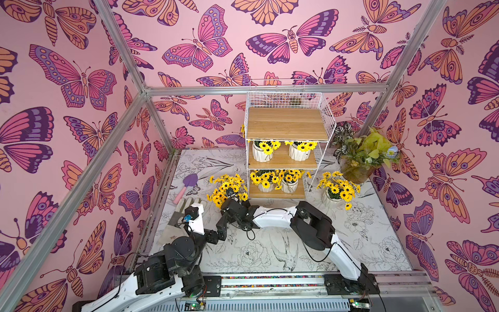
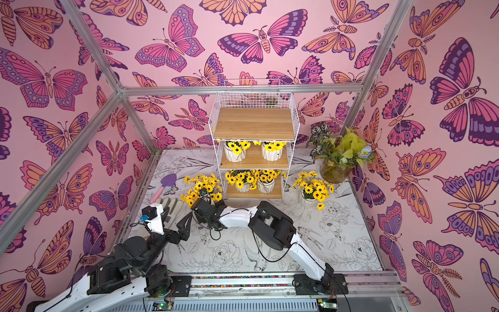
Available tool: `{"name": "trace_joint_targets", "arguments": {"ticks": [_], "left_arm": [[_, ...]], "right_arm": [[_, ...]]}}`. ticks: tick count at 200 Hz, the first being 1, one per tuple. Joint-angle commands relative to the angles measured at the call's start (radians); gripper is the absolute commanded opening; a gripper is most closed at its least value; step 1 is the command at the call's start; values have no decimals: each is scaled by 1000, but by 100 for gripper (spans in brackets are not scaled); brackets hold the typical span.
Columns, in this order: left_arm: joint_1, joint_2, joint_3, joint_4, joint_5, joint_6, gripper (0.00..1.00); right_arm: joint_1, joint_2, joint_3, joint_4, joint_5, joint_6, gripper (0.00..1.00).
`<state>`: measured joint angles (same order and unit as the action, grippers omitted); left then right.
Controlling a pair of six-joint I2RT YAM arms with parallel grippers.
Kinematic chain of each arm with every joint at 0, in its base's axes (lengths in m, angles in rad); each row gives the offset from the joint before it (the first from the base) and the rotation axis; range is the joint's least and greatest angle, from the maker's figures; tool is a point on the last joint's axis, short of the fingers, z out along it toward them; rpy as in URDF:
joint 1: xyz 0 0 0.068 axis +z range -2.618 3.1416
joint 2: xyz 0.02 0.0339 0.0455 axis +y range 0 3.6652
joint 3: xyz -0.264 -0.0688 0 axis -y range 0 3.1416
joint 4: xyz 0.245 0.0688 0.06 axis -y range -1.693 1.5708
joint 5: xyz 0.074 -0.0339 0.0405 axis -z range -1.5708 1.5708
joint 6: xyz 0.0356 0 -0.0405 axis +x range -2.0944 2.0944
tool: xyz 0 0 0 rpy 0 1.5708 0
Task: Take the sunflower pots off the shelves
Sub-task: Place the sunflower pot at the center of the board.
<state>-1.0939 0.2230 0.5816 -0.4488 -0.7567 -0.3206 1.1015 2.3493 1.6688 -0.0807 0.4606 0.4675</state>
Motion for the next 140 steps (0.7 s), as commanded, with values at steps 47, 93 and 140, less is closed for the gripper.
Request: {"name": "trace_joint_targets", "arguments": {"ticks": [47,93,140], "left_arm": [[-3,-44,-22,-24,-34,-4,100],[-3,-36,-26,-18,-47,-5,100],[-3,-42,-35,-8,-39,-12,100]], "right_arm": [[-73,205,271,-301,-99,-38,99],[-58,45,-69,130,-182,-74,99],[-51,40,-62,246,-190,-81,99]]}}
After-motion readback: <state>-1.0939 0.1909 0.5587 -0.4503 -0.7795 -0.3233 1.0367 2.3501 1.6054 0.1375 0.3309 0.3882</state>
